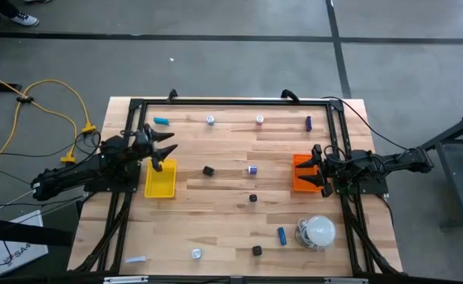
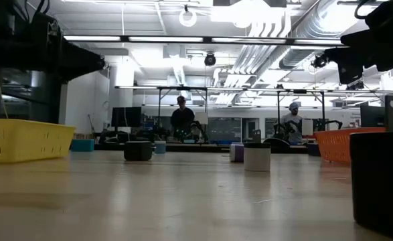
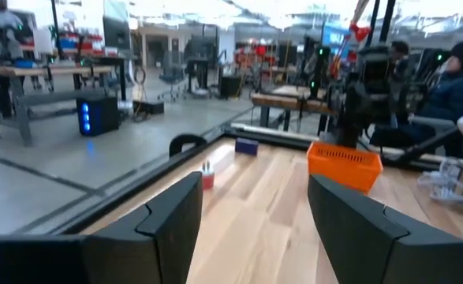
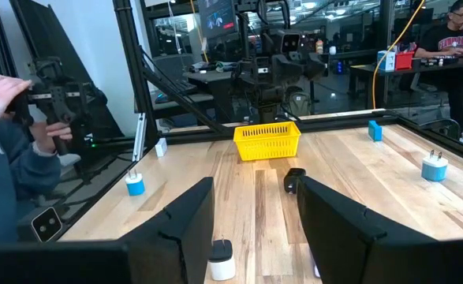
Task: Pick & Place Office items
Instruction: Put the light blue digital timer into the yellow bin
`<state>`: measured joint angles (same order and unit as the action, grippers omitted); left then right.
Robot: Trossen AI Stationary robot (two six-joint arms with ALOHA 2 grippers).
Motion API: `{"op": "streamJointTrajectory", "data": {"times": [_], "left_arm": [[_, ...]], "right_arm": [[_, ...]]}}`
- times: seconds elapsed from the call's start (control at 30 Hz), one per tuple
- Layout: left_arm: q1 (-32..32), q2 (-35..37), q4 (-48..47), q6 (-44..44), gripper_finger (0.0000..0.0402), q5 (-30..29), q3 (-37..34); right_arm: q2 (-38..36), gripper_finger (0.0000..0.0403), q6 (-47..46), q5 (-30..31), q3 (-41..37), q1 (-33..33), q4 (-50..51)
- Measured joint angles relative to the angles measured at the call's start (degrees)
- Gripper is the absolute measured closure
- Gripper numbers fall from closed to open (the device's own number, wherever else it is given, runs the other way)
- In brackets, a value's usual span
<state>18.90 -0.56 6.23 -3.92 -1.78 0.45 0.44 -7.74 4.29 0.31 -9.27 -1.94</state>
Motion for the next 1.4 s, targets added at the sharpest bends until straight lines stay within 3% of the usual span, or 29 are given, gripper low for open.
{"op": "streamJointTrajectory", "data": {"times": [0.33, 0.53, 0.77, 0.97, 1.2, 1.4], "left_arm": [[0.1, 0.0, 1.6, 1.5, 0.0177, -0.2, 0.3], [0.1, -3.3, -3.8, 4.4, 0.0177, -6.6, 4.9], [0.1, -17.4, -10.2, 5.0, 0.0177, -11.9, 15.0], [1.7, -32.5, -18.4, 5.3, 0.0177, -13.1, 26.6], [10.8, -46.4, -29.3, 9.1, 0.0177, -4.9, 36.7], [21.4, -55.4, -34.4, 8.4, 0.0177, 5.1, 41.0]], "right_arm": [[0.0, 0.0233, 0.0, 0.0, 0.0, 0.0, 0.0], [0.0, 0.0233, 0.0, 0.0, 0.0, 0.0, 0.0], [0.0, 0.0233, 0.0, 0.0, 0.0, 0.0, 0.0], [0.0, 0.0233, 0.0, 0.0, 0.0, 0.0, 0.0], [0.0, 0.0233, 0.0, 0.0, 0.0, 0.0, 0.0], [0.0, 0.0233, 0.0, 0.0, 0.0, 0.0, 0.0]]}}
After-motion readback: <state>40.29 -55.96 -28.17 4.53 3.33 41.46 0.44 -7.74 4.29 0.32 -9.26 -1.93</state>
